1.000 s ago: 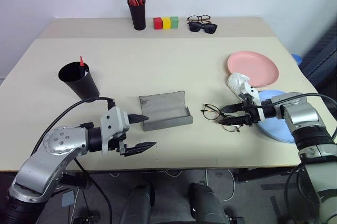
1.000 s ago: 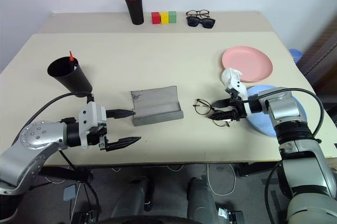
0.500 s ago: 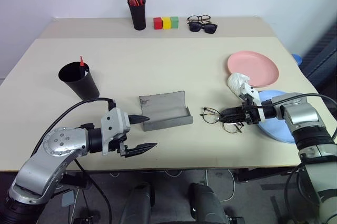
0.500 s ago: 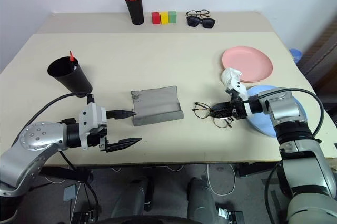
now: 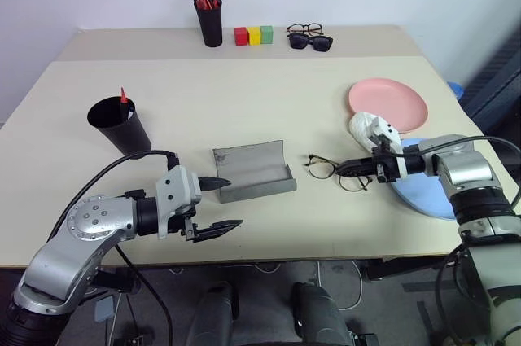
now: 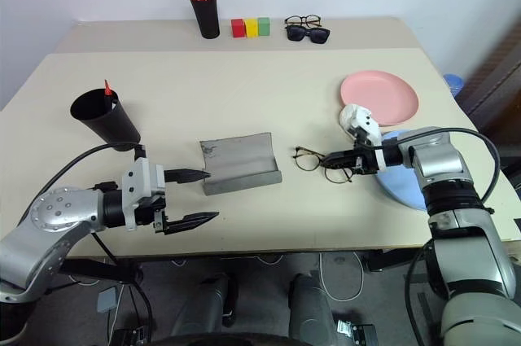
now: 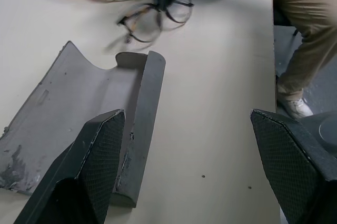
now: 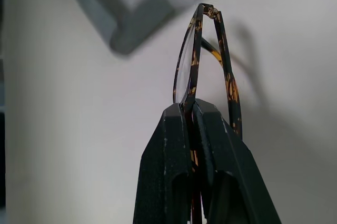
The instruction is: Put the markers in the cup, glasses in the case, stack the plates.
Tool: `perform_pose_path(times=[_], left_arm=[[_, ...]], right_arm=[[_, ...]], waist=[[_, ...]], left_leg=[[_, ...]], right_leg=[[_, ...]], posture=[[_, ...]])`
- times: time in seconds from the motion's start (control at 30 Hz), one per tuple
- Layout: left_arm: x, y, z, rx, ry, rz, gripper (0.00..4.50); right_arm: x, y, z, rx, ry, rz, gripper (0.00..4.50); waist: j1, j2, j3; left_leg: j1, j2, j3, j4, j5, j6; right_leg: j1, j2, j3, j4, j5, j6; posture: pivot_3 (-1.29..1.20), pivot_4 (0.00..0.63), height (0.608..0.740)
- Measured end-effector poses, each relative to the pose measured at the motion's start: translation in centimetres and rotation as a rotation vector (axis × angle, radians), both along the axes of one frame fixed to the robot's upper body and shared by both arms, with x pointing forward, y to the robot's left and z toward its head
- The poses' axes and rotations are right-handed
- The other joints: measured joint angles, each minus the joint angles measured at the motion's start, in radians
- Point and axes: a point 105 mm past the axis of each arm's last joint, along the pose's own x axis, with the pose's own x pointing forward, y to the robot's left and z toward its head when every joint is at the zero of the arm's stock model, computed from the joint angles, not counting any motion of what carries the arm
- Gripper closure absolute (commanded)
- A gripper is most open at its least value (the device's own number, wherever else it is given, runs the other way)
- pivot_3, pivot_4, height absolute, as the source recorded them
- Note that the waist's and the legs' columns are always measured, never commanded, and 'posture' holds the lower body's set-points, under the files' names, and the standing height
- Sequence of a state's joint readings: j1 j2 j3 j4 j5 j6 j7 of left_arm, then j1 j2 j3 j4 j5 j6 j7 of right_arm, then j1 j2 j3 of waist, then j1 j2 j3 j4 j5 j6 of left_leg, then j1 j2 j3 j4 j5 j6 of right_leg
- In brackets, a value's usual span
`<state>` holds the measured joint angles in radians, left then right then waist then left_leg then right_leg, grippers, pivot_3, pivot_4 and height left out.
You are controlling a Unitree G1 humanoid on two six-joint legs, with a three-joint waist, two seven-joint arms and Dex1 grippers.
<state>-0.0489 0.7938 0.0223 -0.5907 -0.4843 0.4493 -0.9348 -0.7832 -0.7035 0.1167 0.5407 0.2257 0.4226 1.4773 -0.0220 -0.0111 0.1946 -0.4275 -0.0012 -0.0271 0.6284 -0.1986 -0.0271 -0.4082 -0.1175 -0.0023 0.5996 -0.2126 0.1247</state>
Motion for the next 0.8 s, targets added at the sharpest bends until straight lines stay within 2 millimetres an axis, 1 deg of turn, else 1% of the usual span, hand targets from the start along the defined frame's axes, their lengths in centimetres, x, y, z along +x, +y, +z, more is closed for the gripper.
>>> perform_pose_path(times=[0.07,0.17,0.23,0.33,0.43,0.53,0.63,0.73,0.8], left_arm=[[-0.2,0.0,0.0,-0.011,-0.003,-0.003,0.60],[-0.6,0.2,0.1,-0.072,-0.036,0.008,0.60],[-0.9,0.9,-0.1,-0.099,-0.048,0.041,0.60],[-0.9,2.6,-0.6,-0.108,-0.041,0.088,0.60],[-1.3,4.2,-0.4,-0.157,0.001,0.060,0.60],[-1.9,5.5,0.1,-0.200,0.054,0.017,0.60],[-2.6,6.3,0.8,-0.234,0.079,-0.031,0.60],[-3.5,7.2,0.7,-0.201,0.134,-0.101,0.60],[-3.7,7.4,0.7,-0.187,0.151,-0.129,0.60]], right_arm=[[0.4,1.7,2.0,0.033,-0.067,0.046,4.49],[0.6,4.5,4.2,0.079,-0.141,0.124,4.49],[0.4,6.0,4.8,0.109,-0.161,0.167,4.49],[0.0,8.4,5.0,0.146,-0.175,0.228,4.49],[-0.5,10.7,4.4,0.163,-0.166,0.293,4.49],[-0.6,11.8,3.7,0.154,-0.177,0.316,4.49],[-0.4,12.0,2.2,0.127,-0.167,0.322,4.49],[0.1,11.8,0.6,0.106,-0.137,0.303,4.49],[0.2,11.8,0.0,0.104,-0.129,0.298,4.49]], waist=[[0.001,0.000,0.000],[0.003,0.000,0.000],[0.003,0.000,0.000],[0.005,0.000,0.000],[0.004,0.000,0.000],[0.003,0.000,0.000],[0.003,0.000,0.000],[0.000,0.001,0.001],[-0.001,0.001,0.001]], left_leg=[[0.000,0.000,0.000,-0.001,0.000,0.000],[-0.001,0.000,0.000,-0.001,0.000,0.000],[-0.001,0.000,0.000,-0.001,0.000,0.000],[0.000,0.000,0.000,-0.001,0.000,0.000],[-0.001,0.000,0.000,-0.001,0.000,-0.001],[-0.001,0.000,0.000,-0.002,0.000,-0.001],[-0.001,0.000,0.000,-0.002,0.000,-0.001],[-0.001,0.000,0.001,-0.002,0.000,-0.001],[-0.001,0.001,0.001,-0.003,0.000,-0.001]], right_leg=[[0.000,0.000,0.000,0.000,0.000,0.000],[-0.001,0.000,0.000,-0.001,0.000,0.000],[-0.001,0.000,0.000,-0.001,0.000,0.000],[-0.001,0.000,0.000,0.000,0.000,0.000],[-0.002,0.000,0.000,-0.001,0.000,-0.001],[-0.005,0.000,0.000,-0.002,0.000,-0.001],[-0.004,0.000,0.000,-0.002,0.000,-0.001],[-0.004,0.000,0.000,-0.001,0.000,-0.001],[-0.004,0.000,0.000,-0.001,0.000,-0.001]], posture=[[0.00,0.150,0.740],[0.00,0.150,0.740],[0.00,0.150,0.740],[0.00,0.150,0.740],[0.00,0.150,0.740],[0.00,0.150,0.740],[0.00,0.150,0.740],[0.00,0.150,0.740],[0.00,0.150,0.740]])
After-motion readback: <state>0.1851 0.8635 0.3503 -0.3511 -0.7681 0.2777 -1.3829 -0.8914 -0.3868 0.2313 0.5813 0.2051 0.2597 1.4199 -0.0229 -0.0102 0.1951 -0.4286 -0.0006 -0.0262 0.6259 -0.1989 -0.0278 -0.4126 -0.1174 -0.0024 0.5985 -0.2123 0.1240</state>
